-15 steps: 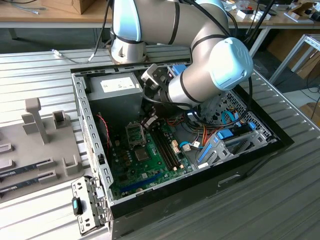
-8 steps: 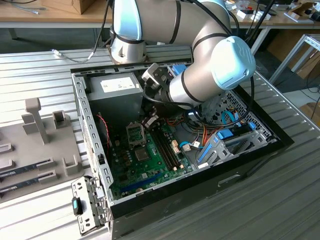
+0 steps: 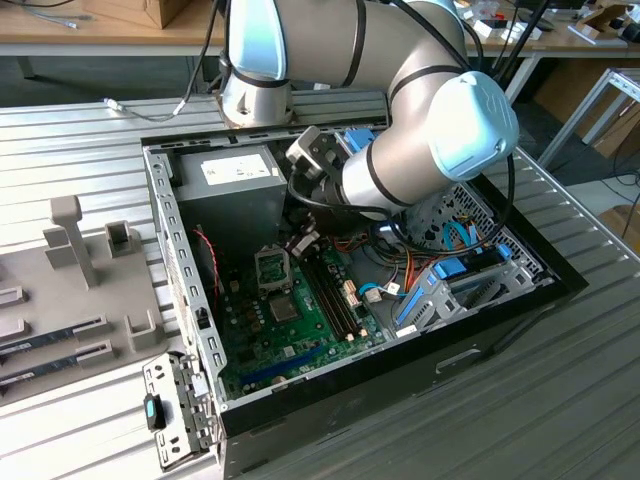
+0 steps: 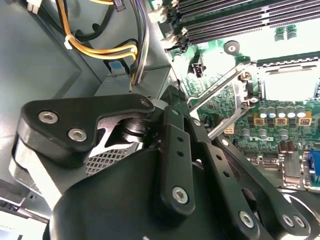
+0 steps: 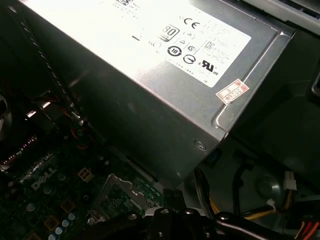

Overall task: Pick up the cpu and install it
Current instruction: 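Close the cpu cover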

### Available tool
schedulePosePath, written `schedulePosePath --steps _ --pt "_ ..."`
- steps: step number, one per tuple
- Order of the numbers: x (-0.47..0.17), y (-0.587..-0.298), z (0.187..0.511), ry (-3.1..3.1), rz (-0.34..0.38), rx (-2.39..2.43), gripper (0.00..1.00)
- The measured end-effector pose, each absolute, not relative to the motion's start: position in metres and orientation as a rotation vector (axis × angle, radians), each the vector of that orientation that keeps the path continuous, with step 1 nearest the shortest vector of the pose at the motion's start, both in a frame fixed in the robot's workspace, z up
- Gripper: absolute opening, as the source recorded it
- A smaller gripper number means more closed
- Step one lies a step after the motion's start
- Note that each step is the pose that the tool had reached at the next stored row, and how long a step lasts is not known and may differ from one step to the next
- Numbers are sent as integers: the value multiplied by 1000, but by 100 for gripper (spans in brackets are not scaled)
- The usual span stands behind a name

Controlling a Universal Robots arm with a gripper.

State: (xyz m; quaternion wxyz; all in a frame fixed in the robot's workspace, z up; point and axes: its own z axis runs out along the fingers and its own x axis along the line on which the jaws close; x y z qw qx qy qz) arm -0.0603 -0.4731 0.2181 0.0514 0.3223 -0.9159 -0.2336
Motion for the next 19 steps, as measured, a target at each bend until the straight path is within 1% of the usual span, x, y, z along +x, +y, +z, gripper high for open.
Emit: schedulePosePath --steps 19 --pt "-60 -486 230 -2786 -719 982 11"
